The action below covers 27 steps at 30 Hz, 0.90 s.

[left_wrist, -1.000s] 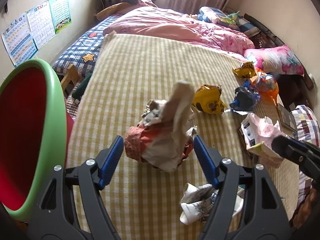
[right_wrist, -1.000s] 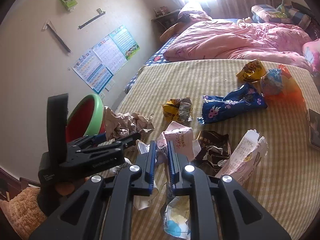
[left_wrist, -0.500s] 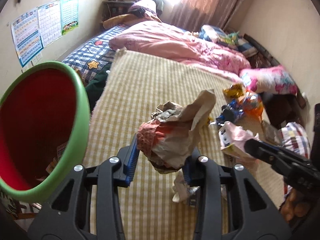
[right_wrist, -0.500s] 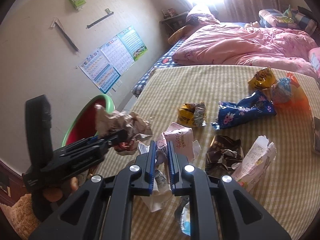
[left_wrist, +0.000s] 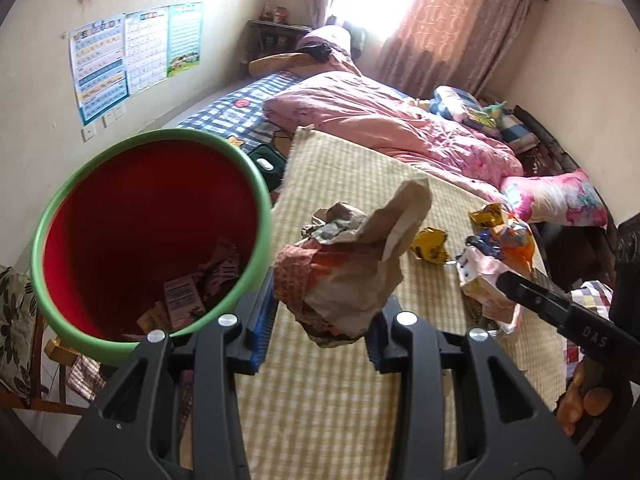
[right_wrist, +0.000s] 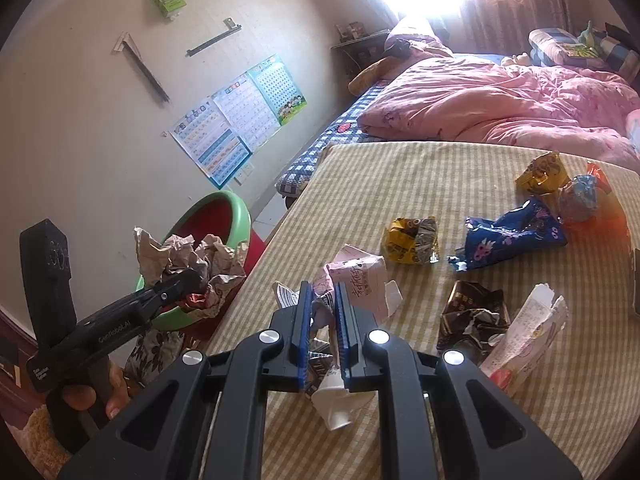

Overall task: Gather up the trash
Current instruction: 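Lift the crumpled paper with the left gripper toward the bin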

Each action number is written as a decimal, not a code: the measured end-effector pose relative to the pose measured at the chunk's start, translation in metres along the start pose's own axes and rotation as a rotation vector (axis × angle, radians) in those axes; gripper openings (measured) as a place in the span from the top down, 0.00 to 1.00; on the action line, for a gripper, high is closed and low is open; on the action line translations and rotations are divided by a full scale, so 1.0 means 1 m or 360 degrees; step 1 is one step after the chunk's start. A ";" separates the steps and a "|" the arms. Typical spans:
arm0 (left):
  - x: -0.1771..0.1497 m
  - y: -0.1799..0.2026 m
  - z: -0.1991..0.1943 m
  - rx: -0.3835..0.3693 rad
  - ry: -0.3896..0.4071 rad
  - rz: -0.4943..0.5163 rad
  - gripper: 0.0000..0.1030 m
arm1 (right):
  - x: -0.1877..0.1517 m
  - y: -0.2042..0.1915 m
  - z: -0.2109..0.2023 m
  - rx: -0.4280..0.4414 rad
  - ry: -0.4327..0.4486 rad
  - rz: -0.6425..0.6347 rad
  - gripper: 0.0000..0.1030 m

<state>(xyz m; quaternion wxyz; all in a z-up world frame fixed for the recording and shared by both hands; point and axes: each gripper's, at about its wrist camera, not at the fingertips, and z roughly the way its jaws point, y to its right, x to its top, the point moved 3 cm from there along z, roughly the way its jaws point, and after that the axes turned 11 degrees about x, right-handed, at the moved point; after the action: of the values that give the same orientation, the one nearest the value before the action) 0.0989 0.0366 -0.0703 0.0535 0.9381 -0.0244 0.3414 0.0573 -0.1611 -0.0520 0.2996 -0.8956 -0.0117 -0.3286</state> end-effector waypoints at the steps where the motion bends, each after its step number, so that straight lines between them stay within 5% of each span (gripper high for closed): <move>1: 0.000 -0.002 0.000 0.0006 0.0001 -0.0007 0.65 | -0.001 -0.001 0.000 0.0002 -0.0001 -0.0001 0.88; 27: 0.004 -0.030 -0.006 0.0026 0.0037 -0.0061 0.65 | 0.006 -0.029 0.017 0.0046 0.0001 -0.0067 0.88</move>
<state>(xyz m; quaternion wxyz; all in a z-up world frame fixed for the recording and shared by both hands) 0.1005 0.0668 -0.0656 0.0525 0.9348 -0.0030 0.3514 0.0651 -0.1292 -0.0432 0.3055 -0.8906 -0.0352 -0.3350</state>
